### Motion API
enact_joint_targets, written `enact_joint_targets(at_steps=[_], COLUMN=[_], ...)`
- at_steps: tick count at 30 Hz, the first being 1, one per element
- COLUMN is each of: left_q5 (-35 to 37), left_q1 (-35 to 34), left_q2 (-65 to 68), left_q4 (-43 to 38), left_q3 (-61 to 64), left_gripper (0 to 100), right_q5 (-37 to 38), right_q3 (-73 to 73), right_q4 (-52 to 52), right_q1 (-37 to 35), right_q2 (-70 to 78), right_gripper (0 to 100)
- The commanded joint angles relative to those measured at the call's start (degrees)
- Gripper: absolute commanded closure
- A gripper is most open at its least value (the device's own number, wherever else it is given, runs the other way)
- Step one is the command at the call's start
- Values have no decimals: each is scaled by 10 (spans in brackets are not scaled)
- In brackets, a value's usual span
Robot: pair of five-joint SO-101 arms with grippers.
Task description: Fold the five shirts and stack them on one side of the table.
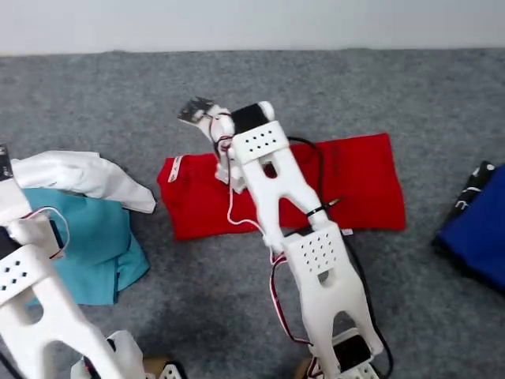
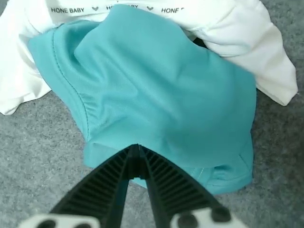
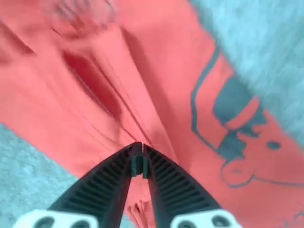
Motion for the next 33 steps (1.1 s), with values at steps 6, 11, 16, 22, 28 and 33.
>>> enact_joint_targets(at_steps=[6, 11, 16, 22, 28, 33], left_q5=[-5, -5, -5, -11, -69, -75], left_q1=[-1, -1, -1, 0, 0, 0], left_q2=[-16, -16, -16, -16, -15, -11], left_q4=[6, 46, 93, 119, 120, 118], left_q3=[-24, -66, -83, -84, -84, -80], left_gripper=[998, 998, 998, 998, 998, 998], right_q5=[-9, -69, -120, -143, -145, -146], right_q3=[-40, 68, 211, 279, 277, 277], right_q4=[26, 26, 24, 22, 0, -42], right_q1=[7, 73, 165, 274, 351, 407], right_q2=[-81, -186, -294, -323, -264, -206], right_gripper=[989, 989, 987, 878, 762, 761])
